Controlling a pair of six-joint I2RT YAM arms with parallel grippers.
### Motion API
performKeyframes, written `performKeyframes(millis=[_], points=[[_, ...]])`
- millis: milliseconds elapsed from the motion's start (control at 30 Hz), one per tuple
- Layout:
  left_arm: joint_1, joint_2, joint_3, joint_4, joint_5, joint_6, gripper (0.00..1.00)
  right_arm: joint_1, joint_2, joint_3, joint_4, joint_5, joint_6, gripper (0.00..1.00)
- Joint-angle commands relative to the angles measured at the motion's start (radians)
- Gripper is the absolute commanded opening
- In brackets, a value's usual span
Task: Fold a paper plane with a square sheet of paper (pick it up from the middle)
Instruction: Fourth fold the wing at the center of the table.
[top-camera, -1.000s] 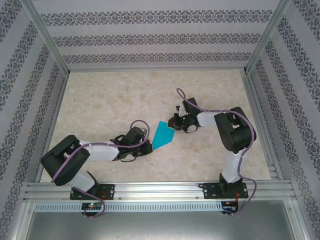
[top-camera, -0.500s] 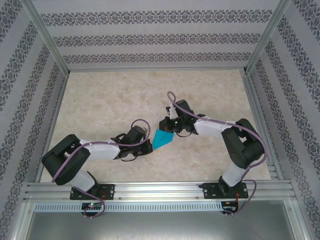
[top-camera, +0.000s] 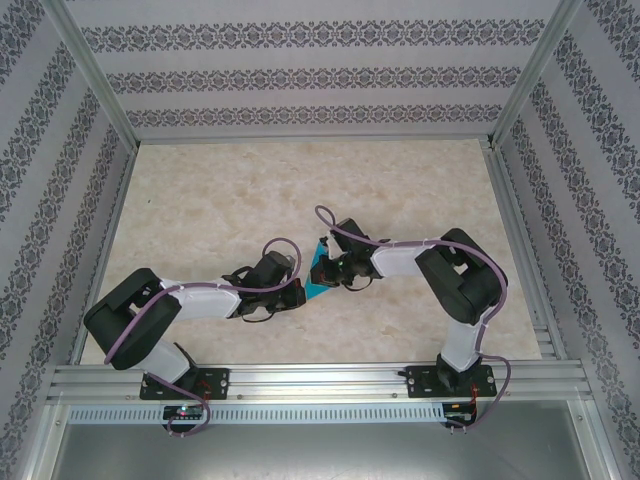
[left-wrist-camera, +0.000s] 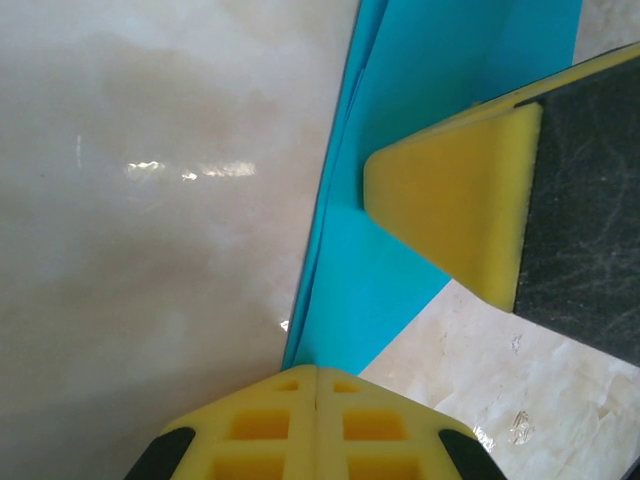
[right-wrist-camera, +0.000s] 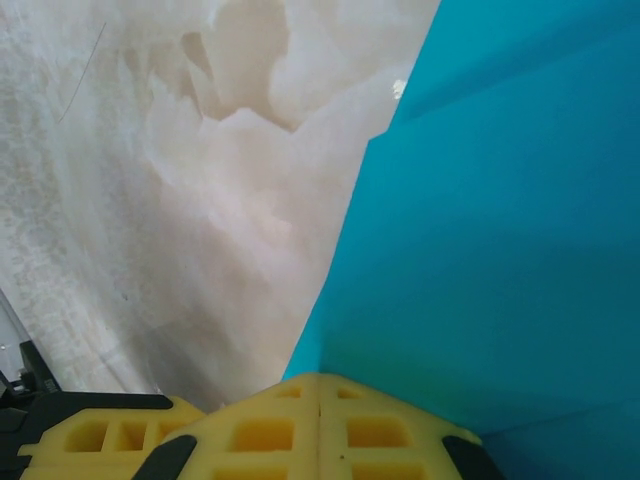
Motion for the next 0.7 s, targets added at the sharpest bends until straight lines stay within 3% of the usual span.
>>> performKeyframes(millis=[0,333,667], points=[[0.005,0.054,-0.038,-0.168,-0.012,0.016,0.00,-0.086,0.044,-0.006,0.009,0.075,-0.023,0.00],[0.005,0.054,-0.055,-0.154,-0.003,0.014,0.00,-0.308,0.073,0.017,0.012,0.092,-0.053,0.00],[0.005,0.035,-0.030,-0.176,-0.001,0.038,0.00,-0.408,0.052,0.088,-0.029,0.100,-0.041,0.00]])
